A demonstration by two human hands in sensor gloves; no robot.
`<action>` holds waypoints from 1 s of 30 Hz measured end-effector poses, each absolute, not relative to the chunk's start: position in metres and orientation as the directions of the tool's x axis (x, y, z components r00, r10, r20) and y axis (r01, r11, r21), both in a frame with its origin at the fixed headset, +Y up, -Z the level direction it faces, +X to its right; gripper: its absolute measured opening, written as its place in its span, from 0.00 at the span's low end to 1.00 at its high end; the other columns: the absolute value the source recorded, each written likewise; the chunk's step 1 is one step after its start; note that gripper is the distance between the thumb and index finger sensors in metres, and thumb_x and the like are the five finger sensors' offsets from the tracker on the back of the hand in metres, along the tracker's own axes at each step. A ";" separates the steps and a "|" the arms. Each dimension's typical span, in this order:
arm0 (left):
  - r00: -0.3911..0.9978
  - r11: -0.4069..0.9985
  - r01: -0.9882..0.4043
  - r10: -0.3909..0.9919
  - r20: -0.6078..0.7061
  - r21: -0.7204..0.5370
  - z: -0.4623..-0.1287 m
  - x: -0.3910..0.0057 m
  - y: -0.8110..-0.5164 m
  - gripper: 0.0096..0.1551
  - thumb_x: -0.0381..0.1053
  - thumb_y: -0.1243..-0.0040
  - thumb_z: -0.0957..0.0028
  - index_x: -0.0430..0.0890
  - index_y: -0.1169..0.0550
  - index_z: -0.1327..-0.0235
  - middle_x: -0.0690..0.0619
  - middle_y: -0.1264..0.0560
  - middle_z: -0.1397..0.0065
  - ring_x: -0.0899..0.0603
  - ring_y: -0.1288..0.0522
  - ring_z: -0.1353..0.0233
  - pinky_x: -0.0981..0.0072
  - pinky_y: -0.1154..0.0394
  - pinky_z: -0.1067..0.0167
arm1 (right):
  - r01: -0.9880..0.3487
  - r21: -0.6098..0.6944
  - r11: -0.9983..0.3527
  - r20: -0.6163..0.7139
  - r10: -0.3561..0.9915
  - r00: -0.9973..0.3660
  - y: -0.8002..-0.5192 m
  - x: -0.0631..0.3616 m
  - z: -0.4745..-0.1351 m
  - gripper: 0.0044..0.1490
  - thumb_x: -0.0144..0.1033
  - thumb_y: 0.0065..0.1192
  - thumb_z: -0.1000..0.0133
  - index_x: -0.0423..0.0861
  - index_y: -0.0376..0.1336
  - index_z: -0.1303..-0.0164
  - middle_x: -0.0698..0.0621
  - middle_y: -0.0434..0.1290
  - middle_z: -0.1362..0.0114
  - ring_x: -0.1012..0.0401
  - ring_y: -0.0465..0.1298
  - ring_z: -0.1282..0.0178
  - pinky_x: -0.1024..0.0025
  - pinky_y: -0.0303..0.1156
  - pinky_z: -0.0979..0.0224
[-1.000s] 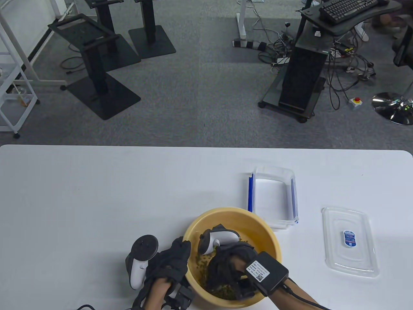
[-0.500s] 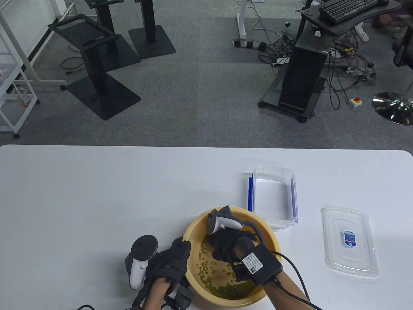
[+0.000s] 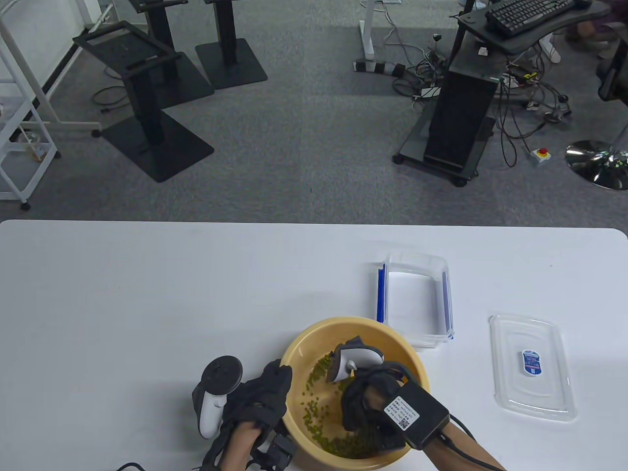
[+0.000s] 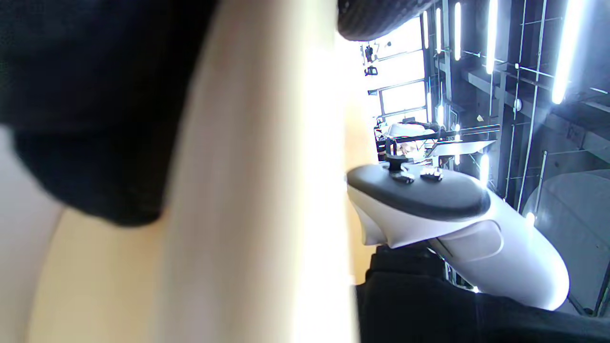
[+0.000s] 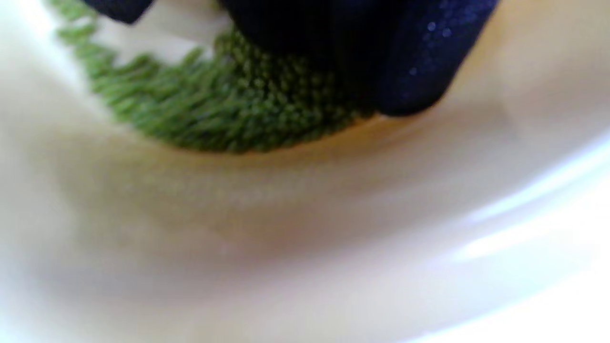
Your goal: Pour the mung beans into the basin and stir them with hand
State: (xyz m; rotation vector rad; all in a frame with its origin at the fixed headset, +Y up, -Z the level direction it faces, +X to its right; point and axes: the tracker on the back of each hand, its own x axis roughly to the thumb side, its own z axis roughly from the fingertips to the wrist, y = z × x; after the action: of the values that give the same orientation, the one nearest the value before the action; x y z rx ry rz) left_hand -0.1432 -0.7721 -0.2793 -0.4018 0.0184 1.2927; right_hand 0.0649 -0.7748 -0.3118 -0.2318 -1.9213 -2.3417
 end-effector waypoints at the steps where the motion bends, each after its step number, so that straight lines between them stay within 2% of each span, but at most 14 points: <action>1: 0.282 0.213 -0.936 0.930 -0.236 -0.280 -0.279 -0.143 -0.772 0.39 0.52 0.54 0.36 0.27 0.39 0.24 0.11 0.29 0.42 0.31 0.11 0.77 0.56 0.13 0.85 | 0.148 0.979 -0.143 0.162 0.092 -0.982 -0.778 0.059 -0.308 0.47 0.50 0.49 0.59 0.28 0.55 0.41 0.26 0.60 0.39 0.39 0.71 0.42 0.54 0.76 0.45; 6: 0.282 0.212 -0.936 0.930 -0.236 -0.282 -0.279 -0.143 -0.772 0.38 0.52 0.54 0.36 0.27 0.39 0.24 0.11 0.29 0.41 0.31 0.11 0.77 0.56 0.14 0.84 | 0.054 0.997 -0.061 0.064 0.163 -0.985 -0.776 0.042 -0.308 0.45 0.51 0.50 0.59 0.40 0.52 0.34 0.34 0.53 0.34 0.43 0.63 0.34 0.56 0.69 0.35; 9: 0.284 0.214 -0.935 0.929 -0.237 -0.283 -0.279 -0.143 -0.772 0.38 0.52 0.54 0.36 0.27 0.39 0.23 0.11 0.29 0.41 0.31 0.11 0.77 0.56 0.14 0.84 | -0.032 0.997 -0.072 -0.014 0.237 -0.971 -0.773 0.036 -0.320 0.45 0.51 0.49 0.57 0.48 0.44 0.30 0.42 0.49 0.30 0.49 0.58 0.29 0.59 0.65 0.31; 11: 0.283 0.213 -0.936 0.929 -0.238 -0.282 -0.279 -0.143 -0.772 0.38 0.52 0.54 0.36 0.28 0.38 0.23 0.11 0.29 0.41 0.31 0.11 0.77 0.56 0.14 0.84 | -0.067 0.995 -0.073 -0.046 0.259 -0.965 -0.774 0.033 -0.328 0.45 0.51 0.48 0.56 0.57 0.38 0.30 0.50 0.39 0.28 0.50 0.49 0.27 0.64 0.58 0.29; 14: 0.280 0.209 -0.937 0.930 -0.239 -0.281 -0.279 -0.143 -0.772 0.38 0.52 0.54 0.36 0.27 0.38 0.23 0.11 0.29 0.41 0.31 0.11 0.76 0.56 0.14 0.84 | -0.025 0.970 -0.243 0.034 0.233 -0.972 -0.772 0.027 -0.341 0.44 0.52 0.49 0.57 0.61 0.40 0.30 0.50 0.40 0.28 0.52 0.45 0.27 0.65 0.54 0.27; 15: 0.280 0.209 -0.937 0.930 -0.239 -0.281 -0.279 -0.143 -0.772 0.38 0.52 0.54 0.36 0.27 0.38 0.23 0.11 0.29 0.41 0.31 0.11 0.76 0.56 0.14 0.84 | -0.005 0.940 -0.342 0.071 0.211 -0.975 -0.769 0.026 -0.345 0.44 0.53 0.49 0.57 0.61 0.42 0.30 0.50 0.40 0.28 0.53 0.44 0.27 0.64 0.53 0.26; 18: 0.281 0.211 -0.936 0.930 -0.238 -0.282 -0.279 -0.143 -0.772 0.38 0.53 0.54 0.36 0.27 0.39 0.23 0.11 0.29 0.41 0.31 0.11 0.76 0.56 0.14 0.84 | 0.042 0.821 -0.570 0.128 0.112 -0.986 -0.767 0.029 -0.355 0.42 0.53 0.51 0.61 0.65 0.48 0.33 0.52 0.34 0.26 0.52 0.37 0.24 0.56 0.46 0.20; 20: 0.287 0.216 -0.935 0.926 -0.244 -0.281 -0.279 -0.144 -0.772 0.38 0.53 0.54 0.36 0.28 0.38 0.23 0.12 0.29 0.41 0.31 0.11 0.76 0.56 0.14 0.84 | 0.075 0.789 -0.610 0.144 0.066 -0.987 -0.770 0.037 -0.361 0.40 0.53 0.51 0.63 0.70 0.47 0.37 0.54 0.34 0.27 0.54 0.36 0.23 0.54 0.45 0.20; 24: 0.289 0.219 -0.936 0.926 -0.245 -0.277 -0.279 -0.144 -0.772 0.38 0.53 0.54 0.36 0.28 0.38 0.23 0.12 0.28 0.41 0.31 0.11 0.76 0.57 0.14 0.84 | 0.086 0.830 -0.552 0.083 -0.031 -0.996 -0.771 0.059 -0.367 0.47 0.54 0.50 0.61 0.66 0.35 0.35 0.61 0.30 0.28 0.59 0.34 0.24 0.52 0.46 0.18; 26: 0.289 0.220 -0.936 0.926 -0.243 -0.275 -0.279 -0.144 -0.772 0.38 0.53 0.54 0.36 0.28 0.38 0.23 0.12 0.28 0.41 0.32 0.11 0.76 0.57 0.14 0.84 | 0.083 0.841 -0.535 0.061 -0.060 -0.996 -0.769 0.070 -0.368 0.48 0.55 0.49 0.60 0.62 0.34 0.33 0.57 0.29 0.28 0.56 0.36 0.24 0.53 0.48 0.19; 30: 0.291 0.223 -0.936 0.926 -0.242 -0.273 -0.278 -0.144 -0.772 0.38 0.53 0.54 0.36 0.28 0.38 0.23 0.12 0.28 0.41 0.32 0.11 0.76 0.57 0.13 0.84 | 0.117 0.803 -0.585 0.051 -0.128 -0.990 -0.767 0.094 -0.362 0.50 0.54 0.50 0.61 0.49 0.39 0.32 0.43 0.41 0.30 0.49 0.52 0.30 0.56 0.65 0.32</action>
State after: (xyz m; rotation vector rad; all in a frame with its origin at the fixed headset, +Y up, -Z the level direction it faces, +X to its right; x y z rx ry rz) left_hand -0.1437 -0.7724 -0.2785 -0.3999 0.0299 1.2856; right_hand 0.0943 -0.7666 -0.3616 0.0191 -1.3563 -2.6801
